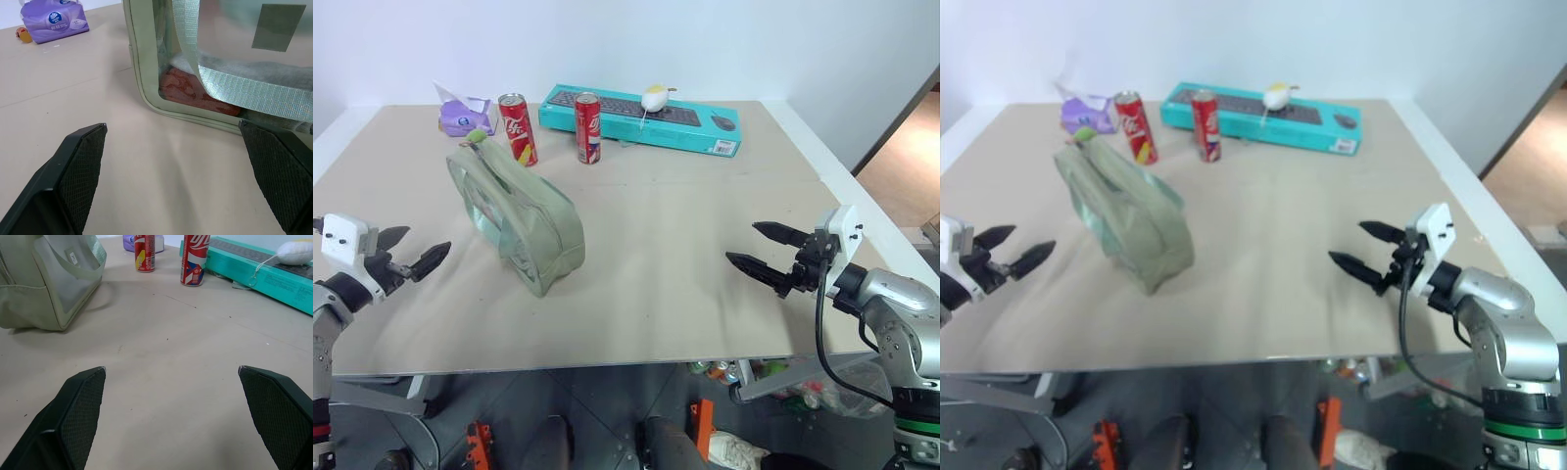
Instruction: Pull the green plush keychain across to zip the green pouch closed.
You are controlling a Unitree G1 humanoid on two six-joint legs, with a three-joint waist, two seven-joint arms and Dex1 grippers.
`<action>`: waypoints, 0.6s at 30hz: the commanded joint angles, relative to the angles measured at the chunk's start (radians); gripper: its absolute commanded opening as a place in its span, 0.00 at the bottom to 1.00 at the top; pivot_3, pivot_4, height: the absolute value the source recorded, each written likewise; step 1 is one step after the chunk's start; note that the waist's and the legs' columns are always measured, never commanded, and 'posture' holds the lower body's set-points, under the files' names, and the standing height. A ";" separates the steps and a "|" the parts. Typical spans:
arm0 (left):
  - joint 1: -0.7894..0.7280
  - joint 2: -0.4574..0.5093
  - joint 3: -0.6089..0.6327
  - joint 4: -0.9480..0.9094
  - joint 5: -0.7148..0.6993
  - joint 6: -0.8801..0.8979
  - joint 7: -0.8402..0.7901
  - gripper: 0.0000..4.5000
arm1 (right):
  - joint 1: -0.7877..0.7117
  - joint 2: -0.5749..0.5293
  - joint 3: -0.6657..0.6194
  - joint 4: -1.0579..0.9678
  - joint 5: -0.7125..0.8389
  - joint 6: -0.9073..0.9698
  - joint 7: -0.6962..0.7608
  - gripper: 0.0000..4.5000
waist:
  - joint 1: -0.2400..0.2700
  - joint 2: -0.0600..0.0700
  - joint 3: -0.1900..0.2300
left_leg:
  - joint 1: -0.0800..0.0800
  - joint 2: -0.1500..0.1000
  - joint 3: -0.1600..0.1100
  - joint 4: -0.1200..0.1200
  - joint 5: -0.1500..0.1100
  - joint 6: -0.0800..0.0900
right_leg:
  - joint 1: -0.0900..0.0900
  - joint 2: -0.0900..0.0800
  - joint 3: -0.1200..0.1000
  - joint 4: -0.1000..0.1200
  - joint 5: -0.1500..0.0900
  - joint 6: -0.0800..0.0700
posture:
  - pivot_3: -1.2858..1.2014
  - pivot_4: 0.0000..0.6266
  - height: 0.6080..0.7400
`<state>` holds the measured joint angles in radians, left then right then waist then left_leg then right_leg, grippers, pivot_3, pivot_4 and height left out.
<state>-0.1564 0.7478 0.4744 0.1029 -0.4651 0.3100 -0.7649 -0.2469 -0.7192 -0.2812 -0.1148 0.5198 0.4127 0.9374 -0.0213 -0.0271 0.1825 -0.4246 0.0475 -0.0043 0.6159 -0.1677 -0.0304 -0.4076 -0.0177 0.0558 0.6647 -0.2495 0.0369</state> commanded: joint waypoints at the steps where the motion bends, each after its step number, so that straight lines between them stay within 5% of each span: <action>1: -0.029 0.014 0.006 0.002 0.003 -0.029 -0.003 0.99 | -0.026 -0.016 -0.005 -0.047 0.015 0.006 -0.012 1.00 | 0.000 0.000 0.000 | 0.000 0.000 0.000 0.000 0.000 0.000 | 0.000 0.000 0.000 0.000 0.000 0.000 | 0.52 0.24 1.00; 18: -0.113 0.045 0.019 0.044 0.007 -0.133 -0.042 0.99 | -0.064 -0.018 0.016 -0.018 0.003 -0.015 -0.013 1.00 | 0.000 0.000 0.000 | 0.000 0.000 0.000 0.000 0.000 0.000 | 0.000 0.000 0.000 0.000 0.001 0.001 | 0.52 0.24 1.00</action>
<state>-0.2276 0.7474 0.4685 0.1585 -0.4678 0.2318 -0.7945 -0.2876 -0.7191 -0.2469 -0.1270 0.5225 0.4210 0.9174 -0.0212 -0.0275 0.1826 -0.4246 0.0478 -0.0040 0.6161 -0.1678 -0.0305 -0.4077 -0.0171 0.0563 0.6647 -0.2488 0.0377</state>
